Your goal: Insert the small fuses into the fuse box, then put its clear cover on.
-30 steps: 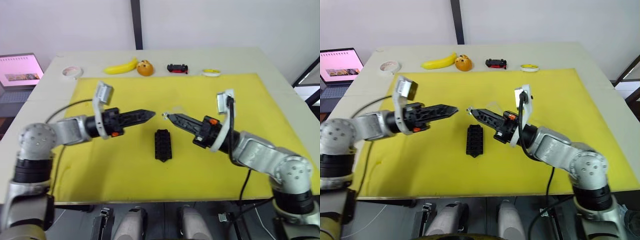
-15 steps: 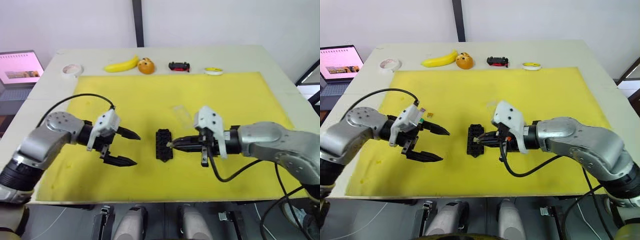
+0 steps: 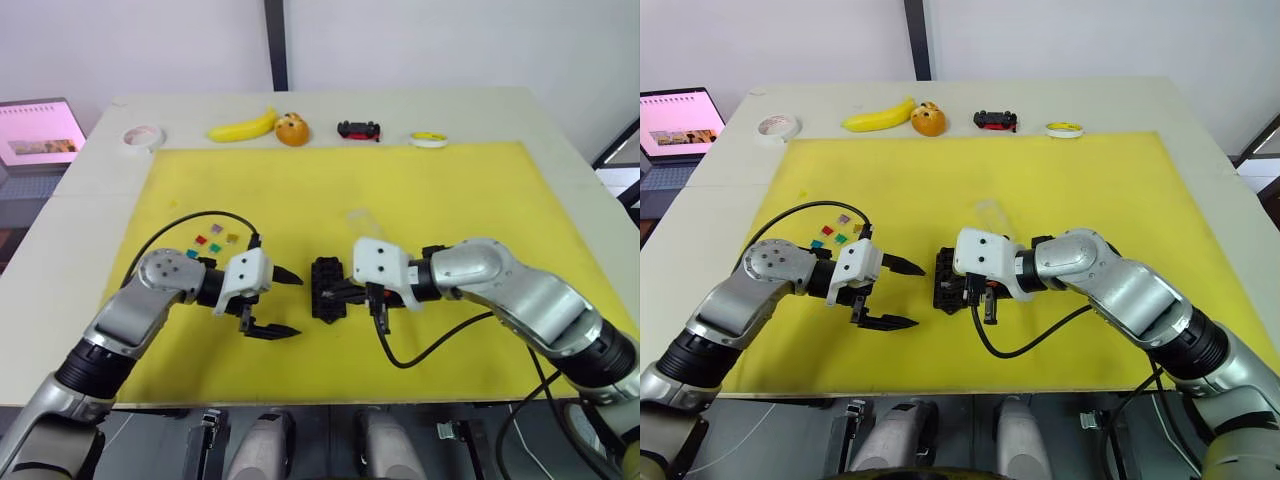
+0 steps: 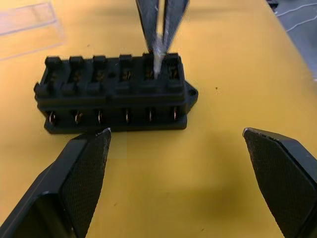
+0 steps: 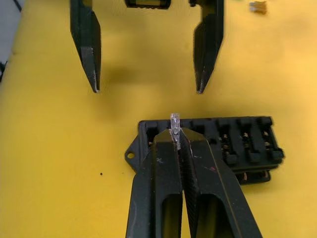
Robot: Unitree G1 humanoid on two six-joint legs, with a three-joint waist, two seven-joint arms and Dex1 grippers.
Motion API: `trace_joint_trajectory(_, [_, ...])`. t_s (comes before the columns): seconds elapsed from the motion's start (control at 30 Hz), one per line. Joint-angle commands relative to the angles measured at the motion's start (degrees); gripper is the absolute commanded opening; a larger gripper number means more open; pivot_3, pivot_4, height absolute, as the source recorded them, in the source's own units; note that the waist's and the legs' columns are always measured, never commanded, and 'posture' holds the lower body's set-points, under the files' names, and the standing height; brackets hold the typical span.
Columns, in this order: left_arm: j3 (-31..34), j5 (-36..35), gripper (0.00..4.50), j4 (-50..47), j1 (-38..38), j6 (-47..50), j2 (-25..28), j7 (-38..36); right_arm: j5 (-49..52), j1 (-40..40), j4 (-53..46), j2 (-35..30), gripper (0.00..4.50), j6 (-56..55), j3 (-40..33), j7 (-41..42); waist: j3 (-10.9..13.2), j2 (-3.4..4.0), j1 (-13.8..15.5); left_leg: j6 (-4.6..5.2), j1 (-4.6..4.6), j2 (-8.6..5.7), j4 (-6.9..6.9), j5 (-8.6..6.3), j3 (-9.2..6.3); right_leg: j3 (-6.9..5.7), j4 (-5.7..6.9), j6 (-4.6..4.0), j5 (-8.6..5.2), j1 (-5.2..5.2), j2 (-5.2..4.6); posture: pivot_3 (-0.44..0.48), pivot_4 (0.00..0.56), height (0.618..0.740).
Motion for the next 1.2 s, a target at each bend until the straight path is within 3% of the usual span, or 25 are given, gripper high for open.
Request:
trace_joint_trajectory(0.03, [0.88,1.1,4.47,-1.34,-0.3,-0.69,-0.53,0.79,-0.32,0.12,-2.14,0.43,0.0,0.08,-2.37,2.07,0.0,0.0,0.0,0.0,0.0,0.0,0.02,0.0,-0.01,0.0,0.03,0.0,0.0,0.0,0.01,0.0,0.15,0.74])
trace_joint_trajectory(1.2, [0.66,1.41,4.47,-4.13,0.34,0.6,-2.45,0.91,-10.82,0.98,-1.14,2.55,0.0,-0.12,-1.1,6.59,0.0,0.0,-0.08,0.03,0.01,0.0,0.53,-0.02,-0.01,0.01,0.39,0.0,0.0,0.07,0.06,0.0,0.15,0.74])
